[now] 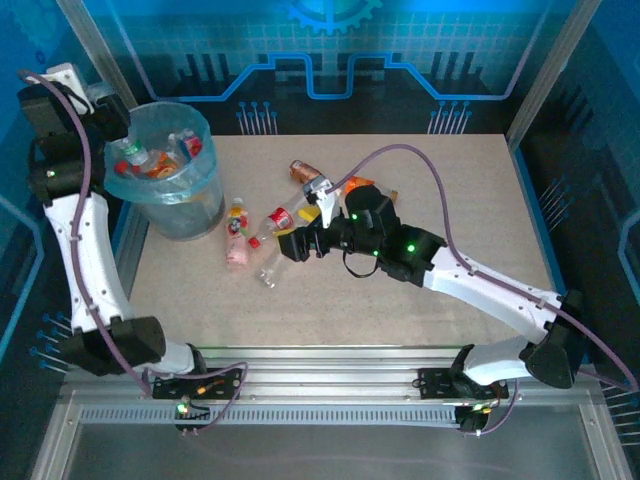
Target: Put the plastic bottles in the bin
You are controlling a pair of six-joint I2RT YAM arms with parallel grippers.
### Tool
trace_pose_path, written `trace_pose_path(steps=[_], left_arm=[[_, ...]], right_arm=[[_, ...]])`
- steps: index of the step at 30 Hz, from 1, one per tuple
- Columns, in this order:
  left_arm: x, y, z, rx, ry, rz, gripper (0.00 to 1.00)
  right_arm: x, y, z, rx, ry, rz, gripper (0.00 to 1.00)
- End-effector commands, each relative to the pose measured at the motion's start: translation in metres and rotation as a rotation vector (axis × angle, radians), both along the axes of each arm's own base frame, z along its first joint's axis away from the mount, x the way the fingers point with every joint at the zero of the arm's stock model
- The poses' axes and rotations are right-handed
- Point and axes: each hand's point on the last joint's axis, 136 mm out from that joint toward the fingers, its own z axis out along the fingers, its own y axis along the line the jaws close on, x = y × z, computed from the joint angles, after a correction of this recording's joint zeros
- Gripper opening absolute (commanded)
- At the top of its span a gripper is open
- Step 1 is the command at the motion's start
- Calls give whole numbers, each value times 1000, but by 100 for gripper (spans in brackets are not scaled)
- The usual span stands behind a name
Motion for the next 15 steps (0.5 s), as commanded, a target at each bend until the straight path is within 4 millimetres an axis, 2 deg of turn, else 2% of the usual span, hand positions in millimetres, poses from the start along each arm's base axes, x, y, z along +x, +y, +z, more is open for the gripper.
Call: trace_pose_path(steps=[1,6,11,14,15], left_arm=[[1,22,0,48,31,34,49],[15,36,-25,98,120,33,50],[27,35,-50,86,175,-6,53],[33,28,-61,55,189,-46,63],[35,25,-64,47,194,-53,70]], right_arm=[[-9,13,18,31,-37,66,86],[-12,18,18,8,-46,102,85],[-14,23,18,-9,-52,123,85],[-16,25,16,-12,-47,127,85],[-17,26,14,-15,-44,128,85]])
